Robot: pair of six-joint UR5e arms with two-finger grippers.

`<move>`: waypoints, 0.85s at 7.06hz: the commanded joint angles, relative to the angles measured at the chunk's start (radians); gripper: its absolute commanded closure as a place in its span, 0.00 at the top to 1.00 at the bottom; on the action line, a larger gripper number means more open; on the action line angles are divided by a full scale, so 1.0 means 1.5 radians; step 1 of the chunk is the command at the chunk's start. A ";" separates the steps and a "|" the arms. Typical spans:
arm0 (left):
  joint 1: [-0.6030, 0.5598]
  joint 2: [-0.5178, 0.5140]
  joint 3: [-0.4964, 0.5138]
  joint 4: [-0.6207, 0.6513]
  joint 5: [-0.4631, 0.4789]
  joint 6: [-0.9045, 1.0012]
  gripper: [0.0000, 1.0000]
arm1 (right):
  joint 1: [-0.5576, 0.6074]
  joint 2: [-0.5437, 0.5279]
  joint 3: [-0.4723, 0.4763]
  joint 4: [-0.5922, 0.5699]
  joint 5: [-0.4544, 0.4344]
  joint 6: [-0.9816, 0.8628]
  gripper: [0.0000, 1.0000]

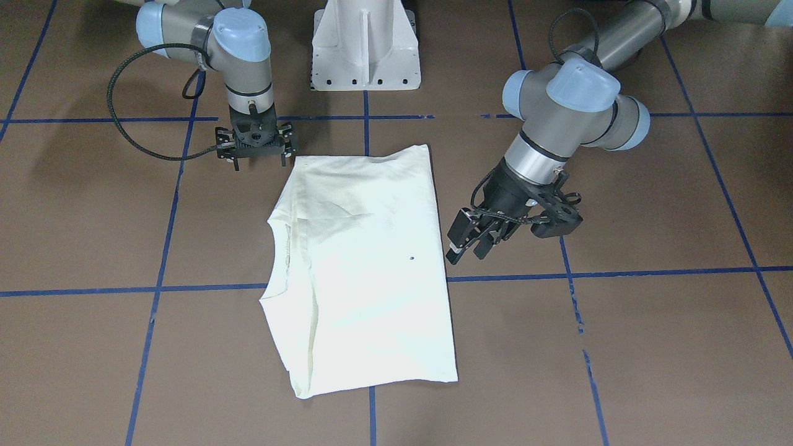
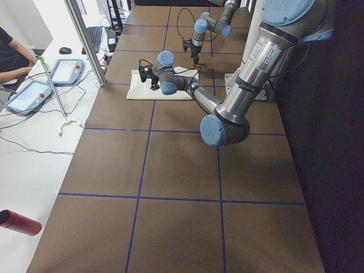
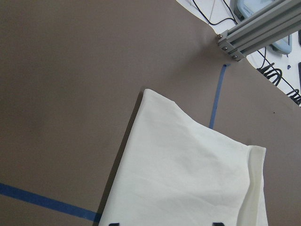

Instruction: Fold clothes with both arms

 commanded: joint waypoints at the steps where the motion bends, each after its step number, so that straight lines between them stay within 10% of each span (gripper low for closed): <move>1: 0.000 0.000 -0.010 0.000 0.000 0.000 0.72 | -0.028 0.029 -0.010 0.012 -0.033 0.213 1.00; 3: 0.000 0.002 -0.010 0.000 0.000 0.000 0.72 | -0.078 0.021 -0.020 0.093 -0.116 0.453 0.91; 6: 0.000 0.002 -0.010 0.000 0.000 0.000 0.72 | -0.089 0.011 -0.025 0.093 -0.118 0.555 0.49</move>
